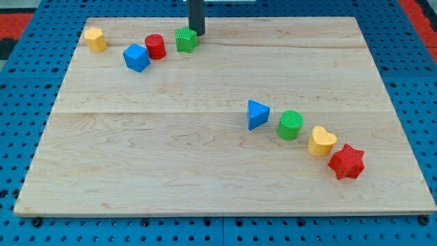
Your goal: Move the green star right to the red circle
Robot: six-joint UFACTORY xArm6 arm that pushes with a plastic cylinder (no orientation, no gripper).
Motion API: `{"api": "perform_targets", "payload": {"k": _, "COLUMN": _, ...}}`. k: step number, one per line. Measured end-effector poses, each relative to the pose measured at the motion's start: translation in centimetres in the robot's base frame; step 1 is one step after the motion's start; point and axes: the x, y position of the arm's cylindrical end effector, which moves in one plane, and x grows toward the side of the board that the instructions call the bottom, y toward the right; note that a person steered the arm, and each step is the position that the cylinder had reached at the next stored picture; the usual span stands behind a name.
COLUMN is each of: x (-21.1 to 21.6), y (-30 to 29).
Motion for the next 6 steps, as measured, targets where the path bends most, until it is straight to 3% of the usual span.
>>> {"api": "perform_targets", "payload": {"k": 1, "x": -0.4, "y": -1.5}}
{"api": "perform_targets", "payload": {"k": 2, "x": -3.6, "y": -4.3}}
{"api": "perform_targets", "payload": {"k": 3, "x": -3.7, "y": -16.3}}
{"api": "perform_targets", "payload": {"k": 4, "x": -1.6, "y": -22.3}}
{"api": "perform_targets", "payload": {"k": 6, "x": 4.4, "y": -22.3}}
